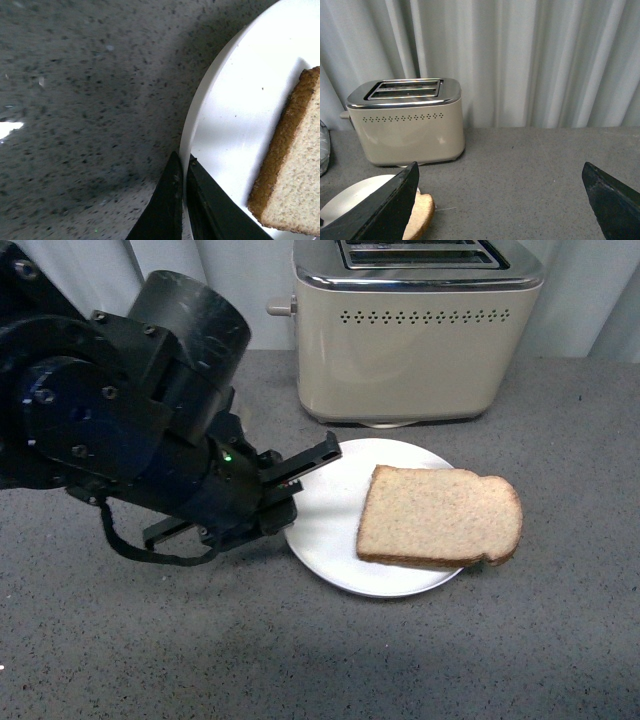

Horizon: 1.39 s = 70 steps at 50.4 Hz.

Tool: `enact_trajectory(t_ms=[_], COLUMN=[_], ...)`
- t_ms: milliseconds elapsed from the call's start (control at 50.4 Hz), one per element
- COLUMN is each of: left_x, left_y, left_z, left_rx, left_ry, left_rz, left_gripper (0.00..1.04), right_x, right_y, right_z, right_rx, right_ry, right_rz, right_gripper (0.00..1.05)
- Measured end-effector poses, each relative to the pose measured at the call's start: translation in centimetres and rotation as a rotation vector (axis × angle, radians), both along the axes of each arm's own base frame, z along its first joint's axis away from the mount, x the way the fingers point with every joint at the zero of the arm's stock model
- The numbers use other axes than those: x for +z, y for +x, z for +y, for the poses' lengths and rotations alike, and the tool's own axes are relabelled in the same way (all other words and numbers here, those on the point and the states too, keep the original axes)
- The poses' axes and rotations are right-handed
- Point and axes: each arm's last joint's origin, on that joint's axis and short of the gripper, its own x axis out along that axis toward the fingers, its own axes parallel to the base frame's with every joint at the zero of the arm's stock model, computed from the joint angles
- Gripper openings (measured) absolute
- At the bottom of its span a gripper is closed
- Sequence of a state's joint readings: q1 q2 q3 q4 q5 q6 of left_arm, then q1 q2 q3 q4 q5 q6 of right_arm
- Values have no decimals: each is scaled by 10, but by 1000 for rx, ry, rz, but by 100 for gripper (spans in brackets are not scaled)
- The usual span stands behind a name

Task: Put bread into toaster

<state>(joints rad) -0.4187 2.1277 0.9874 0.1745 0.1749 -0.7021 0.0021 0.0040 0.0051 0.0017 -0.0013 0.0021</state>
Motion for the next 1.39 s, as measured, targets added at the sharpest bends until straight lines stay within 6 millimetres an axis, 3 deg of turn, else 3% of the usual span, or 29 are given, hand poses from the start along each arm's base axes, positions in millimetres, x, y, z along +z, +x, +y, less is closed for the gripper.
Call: enact_trajectory(t_ms=[139,318,536,675,774,874,973,1112,1172,1251,1390], left_x=[-7,-8,1,31,57,64,59,48,65,82,92], left_y=[4,6,7,3,-13,-37,-61,-91,-108,-123,-145], left_z=[-19,-25,-20,-4,15,40,68,101,113,121,132], left_rx=[-14,-12,24,103,160,180,231,185,176,199,185], left_ry=[10,6,-14,25,82,172,314,411,438,448,483], left_rz=[21,36,9,-170,-355,-387,-447,-692,-894,-1051,-1093], left_gripper=[3,4,35,62,83,100,95,66,52,40,13], right_x=[0,0,0,0,0,0,0,0,0,0,0], right_y=[0,0,0,0,0,0,0,0,0,0,0], right_z=[0,0,0,0,0,0,0,0,0,0,0], right_rx=[0,0,0,0,0,0,0,0,0,0,0], right_ry=[0,0,0,0,0,0,0,0,0,0,0], right_rz=[0,0,0,0,0,0,0,0,1,0,0], right_gripper=[95,95,95,95,95,95,95,95,95,95,95])
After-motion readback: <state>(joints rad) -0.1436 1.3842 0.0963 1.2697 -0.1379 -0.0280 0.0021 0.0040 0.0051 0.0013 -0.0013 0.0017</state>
